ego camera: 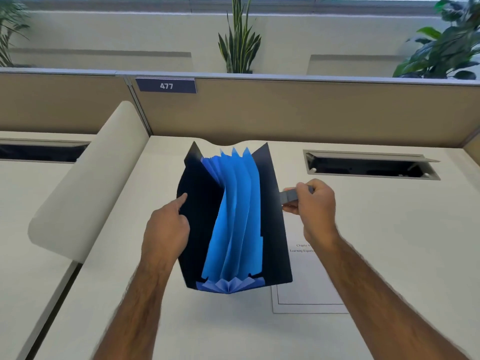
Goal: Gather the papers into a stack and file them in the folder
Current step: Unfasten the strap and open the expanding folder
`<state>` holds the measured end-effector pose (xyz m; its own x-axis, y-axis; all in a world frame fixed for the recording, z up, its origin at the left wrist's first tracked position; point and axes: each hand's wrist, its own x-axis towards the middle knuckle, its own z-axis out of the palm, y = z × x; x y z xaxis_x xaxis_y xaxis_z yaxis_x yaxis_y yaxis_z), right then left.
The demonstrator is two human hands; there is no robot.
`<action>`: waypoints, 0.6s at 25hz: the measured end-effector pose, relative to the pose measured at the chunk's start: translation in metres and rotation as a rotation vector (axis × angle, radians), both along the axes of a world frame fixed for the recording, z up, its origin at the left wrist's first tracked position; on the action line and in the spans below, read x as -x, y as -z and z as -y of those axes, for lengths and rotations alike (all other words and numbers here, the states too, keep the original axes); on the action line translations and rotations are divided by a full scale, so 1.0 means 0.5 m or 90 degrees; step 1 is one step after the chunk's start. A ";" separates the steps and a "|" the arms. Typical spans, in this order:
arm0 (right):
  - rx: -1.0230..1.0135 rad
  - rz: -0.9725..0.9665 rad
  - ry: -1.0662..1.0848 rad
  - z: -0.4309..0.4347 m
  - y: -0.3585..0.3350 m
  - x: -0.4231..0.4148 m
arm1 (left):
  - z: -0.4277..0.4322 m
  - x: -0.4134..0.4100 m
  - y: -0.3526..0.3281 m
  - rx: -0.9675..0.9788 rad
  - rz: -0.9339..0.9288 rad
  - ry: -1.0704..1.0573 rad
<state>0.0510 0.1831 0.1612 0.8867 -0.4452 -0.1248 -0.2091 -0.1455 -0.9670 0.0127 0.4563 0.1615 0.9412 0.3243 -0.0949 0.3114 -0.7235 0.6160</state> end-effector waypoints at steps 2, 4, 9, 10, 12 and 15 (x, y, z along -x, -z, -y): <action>-0.011 -0.014 -0.064 0.018 0.003 0.001 | 0.013 -0.001 -0.005 0.012 -0.017 0.013; -0.055 -0.024 -0.185 0.024 0.011 0.009 | 0.034 0.000 -0.006 0.016 -0.018 0.044; -0.063 0.027 -0.193 0.064 0.068 -0.011 | 0.081 -0.002 -0.012 0.000 -0.018 0.074; 0.000 0.023 -0.159 0.087 0.090 -0.022 | 0.089 -0.003 -0.016 0.001 -0.020 0.078; 0.213 -0.040 -0.135 0.146 0.146 -0.052 | 0.100 -0.002 -0.022 0.009 -0.019 0.081; 0.454 -0.255 -0.252 0.224 0.225 -0.087 | 0.111 0.006 -0.028 -0.004 0.002 0.083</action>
